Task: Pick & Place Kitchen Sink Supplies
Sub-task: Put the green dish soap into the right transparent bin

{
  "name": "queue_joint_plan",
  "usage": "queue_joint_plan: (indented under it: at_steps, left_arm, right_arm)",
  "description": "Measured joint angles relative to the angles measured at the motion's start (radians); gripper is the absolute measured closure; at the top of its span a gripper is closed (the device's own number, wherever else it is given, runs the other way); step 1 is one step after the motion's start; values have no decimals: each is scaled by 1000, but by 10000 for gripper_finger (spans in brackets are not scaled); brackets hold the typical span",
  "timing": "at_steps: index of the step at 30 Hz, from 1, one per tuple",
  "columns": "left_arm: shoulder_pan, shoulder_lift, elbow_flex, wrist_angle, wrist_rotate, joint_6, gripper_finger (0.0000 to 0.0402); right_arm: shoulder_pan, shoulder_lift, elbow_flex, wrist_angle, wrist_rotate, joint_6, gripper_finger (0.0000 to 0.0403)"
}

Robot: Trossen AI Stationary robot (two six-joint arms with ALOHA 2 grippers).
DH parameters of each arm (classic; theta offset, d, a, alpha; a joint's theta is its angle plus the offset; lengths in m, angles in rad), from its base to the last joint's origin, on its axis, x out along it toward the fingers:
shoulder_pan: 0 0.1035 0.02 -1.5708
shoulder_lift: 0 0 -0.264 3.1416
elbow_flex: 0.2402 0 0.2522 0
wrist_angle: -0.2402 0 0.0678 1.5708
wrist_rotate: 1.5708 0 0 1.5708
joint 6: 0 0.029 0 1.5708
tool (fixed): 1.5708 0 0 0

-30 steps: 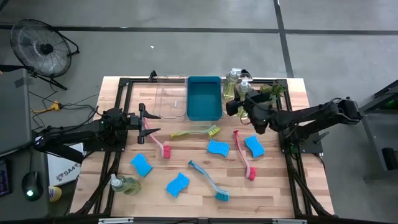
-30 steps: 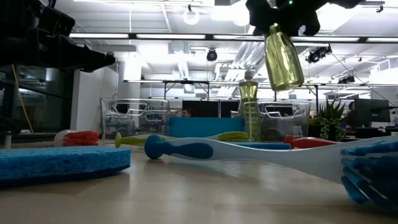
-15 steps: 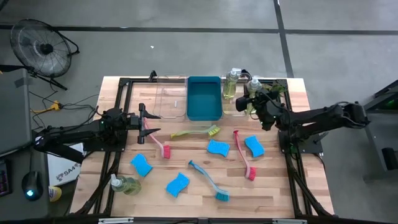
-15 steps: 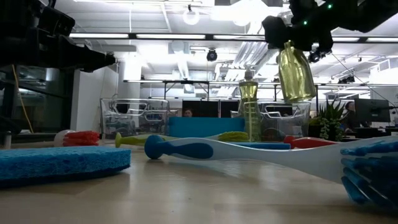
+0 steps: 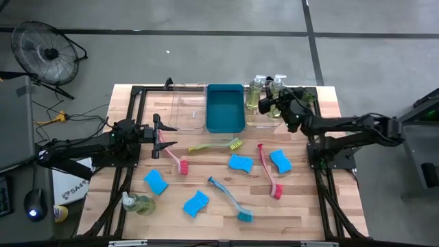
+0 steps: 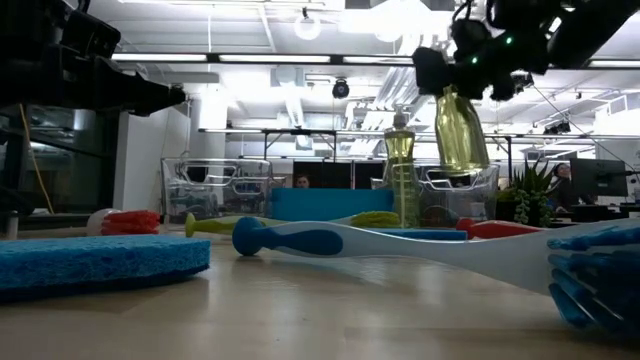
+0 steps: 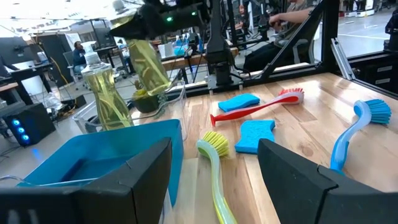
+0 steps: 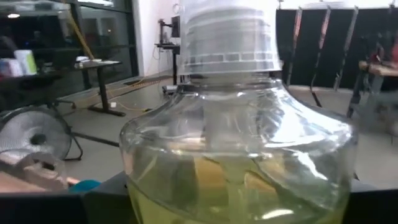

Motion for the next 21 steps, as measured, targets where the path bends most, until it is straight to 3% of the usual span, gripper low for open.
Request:
queue_joint_plan:
  at_steps: [6,18,21]
  left_arm:
    - [0,0,0,0,0,0,168]
    - [0,0,0,0,0,0,168]
    - [0,0,0,0,0,0,168]
  right_arm:
    - [-51,65,0,18,-69,59,183]
    - [-65,163,1,64,-359,50,183]
    - [-65,183,1,66,-339,50,183]
